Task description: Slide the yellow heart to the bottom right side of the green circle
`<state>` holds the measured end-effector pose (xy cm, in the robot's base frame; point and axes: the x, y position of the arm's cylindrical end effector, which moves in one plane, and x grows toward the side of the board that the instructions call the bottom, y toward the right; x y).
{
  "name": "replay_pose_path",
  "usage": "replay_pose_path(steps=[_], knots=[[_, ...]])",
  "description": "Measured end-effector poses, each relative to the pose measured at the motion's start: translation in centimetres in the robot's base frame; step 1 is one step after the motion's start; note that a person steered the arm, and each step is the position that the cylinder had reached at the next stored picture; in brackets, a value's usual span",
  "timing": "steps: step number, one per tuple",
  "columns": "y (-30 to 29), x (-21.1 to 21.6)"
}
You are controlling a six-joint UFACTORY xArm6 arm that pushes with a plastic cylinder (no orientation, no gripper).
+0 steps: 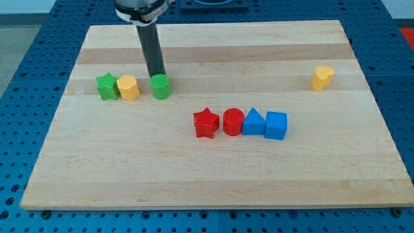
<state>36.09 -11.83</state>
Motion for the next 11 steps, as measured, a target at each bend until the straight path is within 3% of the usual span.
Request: replay_pose_path(steps=[1,2,3,4,5,6,7,9,10,11], knots=[[0.3,-0.7],[5.2,-5.7],[13.6,-10.4],[23.7,-12.4],[33.9,-11.6],[39.1,-7.0],[37.0,-1.4],[21.9,3.1],[22.6,0.0],[27.6,-2.0]])
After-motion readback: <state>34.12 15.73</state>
